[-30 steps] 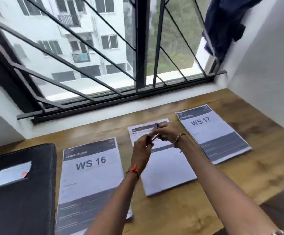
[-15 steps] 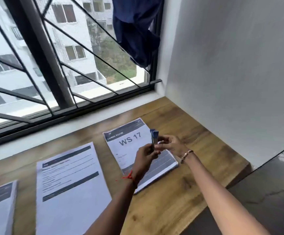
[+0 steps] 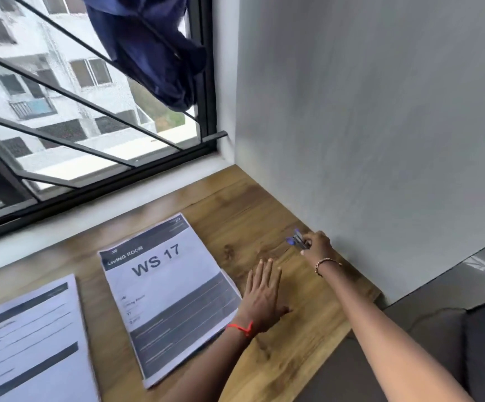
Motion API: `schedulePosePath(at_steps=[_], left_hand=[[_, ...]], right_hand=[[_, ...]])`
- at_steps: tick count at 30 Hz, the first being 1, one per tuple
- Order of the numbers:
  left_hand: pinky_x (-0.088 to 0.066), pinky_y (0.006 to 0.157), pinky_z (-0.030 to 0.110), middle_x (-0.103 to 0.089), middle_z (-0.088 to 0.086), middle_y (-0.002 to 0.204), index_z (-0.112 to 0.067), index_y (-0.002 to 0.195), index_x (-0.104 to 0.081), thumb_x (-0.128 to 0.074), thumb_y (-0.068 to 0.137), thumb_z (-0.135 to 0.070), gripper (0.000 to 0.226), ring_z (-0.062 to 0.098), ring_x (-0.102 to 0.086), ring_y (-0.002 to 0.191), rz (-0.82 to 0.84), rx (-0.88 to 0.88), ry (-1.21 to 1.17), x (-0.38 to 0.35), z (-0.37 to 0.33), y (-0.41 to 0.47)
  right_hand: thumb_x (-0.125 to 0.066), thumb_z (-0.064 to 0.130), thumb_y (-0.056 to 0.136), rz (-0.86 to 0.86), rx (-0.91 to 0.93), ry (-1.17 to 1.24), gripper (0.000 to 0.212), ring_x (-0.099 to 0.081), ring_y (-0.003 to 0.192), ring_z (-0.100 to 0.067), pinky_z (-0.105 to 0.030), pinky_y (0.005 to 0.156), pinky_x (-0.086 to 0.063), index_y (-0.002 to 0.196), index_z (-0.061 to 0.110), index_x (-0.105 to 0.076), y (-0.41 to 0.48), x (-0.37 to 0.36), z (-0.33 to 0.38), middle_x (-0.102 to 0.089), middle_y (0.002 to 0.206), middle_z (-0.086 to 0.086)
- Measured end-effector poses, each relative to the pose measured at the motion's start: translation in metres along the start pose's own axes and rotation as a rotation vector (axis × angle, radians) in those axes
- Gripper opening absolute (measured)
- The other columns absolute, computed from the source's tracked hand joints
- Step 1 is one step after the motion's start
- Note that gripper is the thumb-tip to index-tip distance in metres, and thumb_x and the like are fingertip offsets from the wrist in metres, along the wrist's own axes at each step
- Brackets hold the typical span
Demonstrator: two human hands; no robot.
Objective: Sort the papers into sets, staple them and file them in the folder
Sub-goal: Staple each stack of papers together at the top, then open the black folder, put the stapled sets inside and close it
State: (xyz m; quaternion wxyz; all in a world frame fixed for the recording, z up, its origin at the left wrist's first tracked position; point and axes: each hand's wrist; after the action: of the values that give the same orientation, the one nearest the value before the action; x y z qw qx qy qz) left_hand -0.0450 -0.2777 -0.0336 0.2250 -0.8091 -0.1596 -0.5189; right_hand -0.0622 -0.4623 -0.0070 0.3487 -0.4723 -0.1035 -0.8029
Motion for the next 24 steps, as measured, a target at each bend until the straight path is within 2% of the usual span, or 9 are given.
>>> schedulePosePath(at_steps=[2,5,6,9,11,14,15,20,24], left_hand=[[0.011,0.110,0.042,0.007,0.015,0.156,-0.010,0.150,-0.007,-0.019,0.079,-0.068,0.092,0.031,0.013,0.142,0.016,0.009,0.025,-0.006,-0.003,0.000],[-0.034,0.105,0.043,-0.049,0.015,0.137,-0.011,0.127,-0.057,-0.004,0.085,-0.069,0.089,0.029,-0.047,0.127,0.081,0.054,0.099,-0.022,0.001,0.006],[-0.036,0.105,0.041,-0.056,0.013,0.130,-0.013,0.121,-0.063,-0.001,0.089,-0.066,0.087,0.027,-0.054,0.120,0.084,0.060,0.121,-0.027,0.002,0.005],[-0.016,0.111,0.042,-0.057,0.013,0.129,-0.013,0.120,-0.063,0.000,0.090,-0.064,0.087,0.027,-0.055,0.119,0.071,0.044,0.133,-0.033,0.003,0.005],[-0.022,0.113,0.045,-0.051,0.015,0.136,-0.012,0.127,-0.058,0.006,0.088,-0.066,0.092,0.029,-0.048,0.127,0.088,0.067,0.119,-0.023,-0.002,0.004],[0.010,0.111,0.038,-0.007,0.017,0.156,-0.006,0.147,-0.020,0.009,0.068,-0.075,0.109,0.030,-0.002,0.145,0.031,-0.023,-0.096,-0.007,-0.003,0.000],[0.015,0.110,0.035,-0.005,0.016,0.156,-0.006,0.147,-0.017,0.003,0.069,-0.076,0.107,0.028,0.003,0.145,-0.026,-0.041,-0.169,-0.002,-0.002,0.000],[-0.009,0.116,0.037,-0.029,0.018,0.148,-0.002,0.138,-0.037,-0.023,0.086,-0.050,0.072,0.032,-0.021,0.140,-0.399,0.159,-0.314,0.026,0.037,-0.023],[-0.018,0.113,0.040,-0.027,0.021,0.147,0.000,0.136,-0.038,-0.046,0.094,-0.032,0.054,0.034,-0.022,0.138,-0.641,0.600,-0.346,0.047,0.091,-0.064]], right_hand=[[-0.057,-0.002,0.078,0.007,-0.023,-0.078,0.028,-0.060,0.095,-0.036,-0.037,0.086,-0.049,0.102,0.006,-0.067,0.005,-0.005,-0.009,-0.053,0.109,-0.018],[-0.054,0.005,0.078,0.032,-0.035,-0.173,0.024,-0.059,0.098,-0.034,-0.038,0.086,-0.049,0.098,0.011,-0.066,0.008,-0.007,-0.014,-0.052,0.109,-0.015],[-0.054,0.009,0.079,0.043,-0.045,-0.188,0.023,-0.059,0.100,-0.034,-0.039,0.088,-0.049,0.099,0.011,-0.065,0.008,-0.005,-0.013,-0.051,0.109,-0.014],[-0.053,0.017,0.083,0.065,-0.074,-0.273,0.029,-0.052,0.110,-0.033,-0.039,0.092,-0.046,0.111,0.010,-0.058,0.006,-0.003,-0.004,-0.048,0.117,-0.013],[-0.052,0.015,0.086,-0.009,-0.046,-0.323,0.031,-0.046,0.114,-0.032,-0.037,0.091,-0.040,0.116,0.007,-0.053,0.001,-0.006,0.003,-0.045,0.122,-0.014],[-0.053,0.006,0.081,-0.157,0.086,-0.228,0.034,-0.041,0.110,-0.037,-0.038,0.095,-0.033,0.114,0.000,-0.053,-0.008,-0.017,0.017,-0.045,0.121,-0.020],[-0.053,0.003,0.079,-0.167,0.134,-0.193,0.036,-0.040,0.111,-0.038,-0.038,0.098,-0.031,0.114,-0.001,-0.053,-0.010,-0.022,0.024,-0.045,0.120,-0.021],[-0.052,0.005,0.084,0.036,0.330,-0.044,0.038,-0.043,0.121,-0.032,-0.035,0.098,-0.036,0.121,0.000,-0.052,-0.023,-0.050,0.081,-0.048,0.125,-0.018],[-0.054,0.014,0.086,0.213,0.320,-0.062,0.031,-0.052,0.113,-0.033,-0.035,0.091,-0.043,0.113,-0.001,-0.055,-0.038,-0.085,0.124,-0.056,0.121,-0.019]])
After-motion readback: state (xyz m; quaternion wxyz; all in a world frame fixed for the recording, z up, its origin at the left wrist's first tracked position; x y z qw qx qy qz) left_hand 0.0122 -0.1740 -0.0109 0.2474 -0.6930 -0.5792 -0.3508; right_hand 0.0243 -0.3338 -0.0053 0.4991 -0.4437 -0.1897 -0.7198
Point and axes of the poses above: each hand's wrist, its own y-axis towards the middle knuckle, its own x-axis out of the back of the hand, z = x × y
